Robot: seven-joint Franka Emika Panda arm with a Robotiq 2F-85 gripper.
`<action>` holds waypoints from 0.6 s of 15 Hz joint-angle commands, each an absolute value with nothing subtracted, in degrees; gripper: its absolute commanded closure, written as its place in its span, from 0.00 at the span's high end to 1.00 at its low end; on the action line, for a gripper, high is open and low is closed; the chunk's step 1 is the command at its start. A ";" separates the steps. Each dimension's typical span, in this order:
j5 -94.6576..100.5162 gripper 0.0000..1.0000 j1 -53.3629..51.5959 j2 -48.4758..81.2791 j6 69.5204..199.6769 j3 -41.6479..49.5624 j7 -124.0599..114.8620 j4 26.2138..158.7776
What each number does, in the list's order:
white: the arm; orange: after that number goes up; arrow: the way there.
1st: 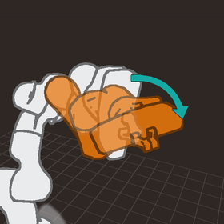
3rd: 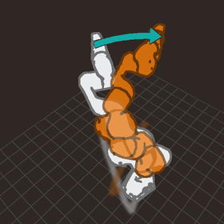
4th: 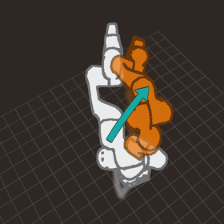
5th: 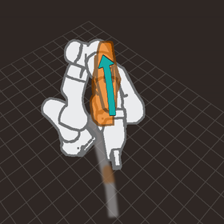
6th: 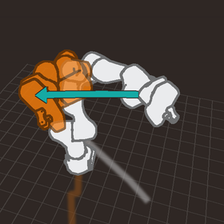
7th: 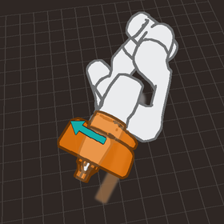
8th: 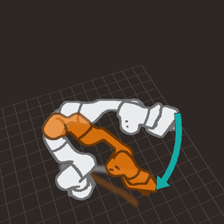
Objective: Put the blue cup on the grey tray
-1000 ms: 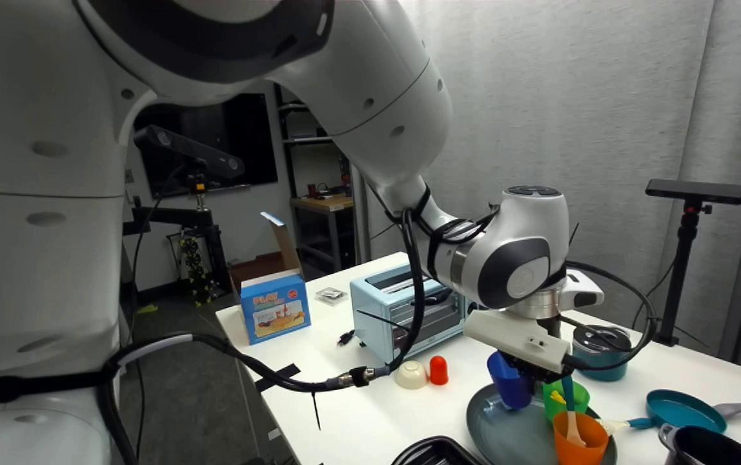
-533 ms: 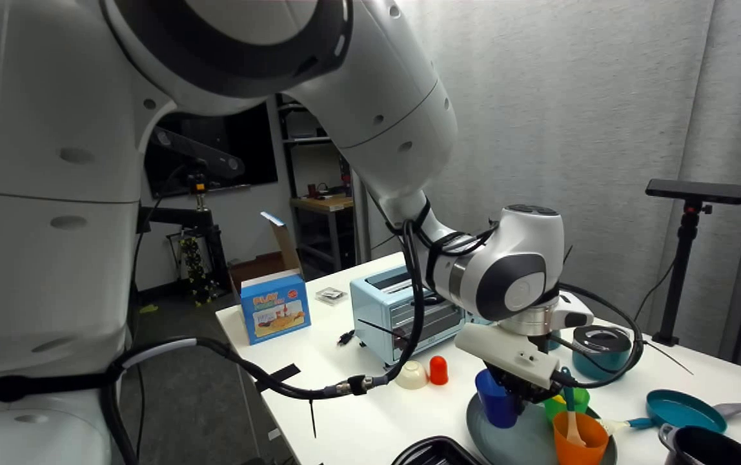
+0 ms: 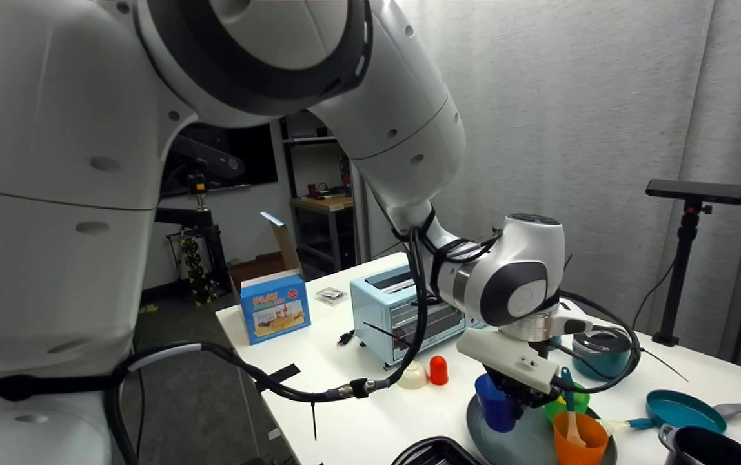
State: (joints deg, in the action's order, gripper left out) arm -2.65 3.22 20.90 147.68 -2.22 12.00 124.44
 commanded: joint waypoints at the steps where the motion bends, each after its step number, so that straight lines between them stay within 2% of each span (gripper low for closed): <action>1: -2.27 0.01 2.91 23.48 146.65 -2.07 10.79 120.90; 9: -1.90 0.01 2.95 26.49 146.88 -1.75 10.52 119.05</action>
State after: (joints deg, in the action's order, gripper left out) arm -2.65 3.22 24.90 147.68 -2.11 12.00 121.20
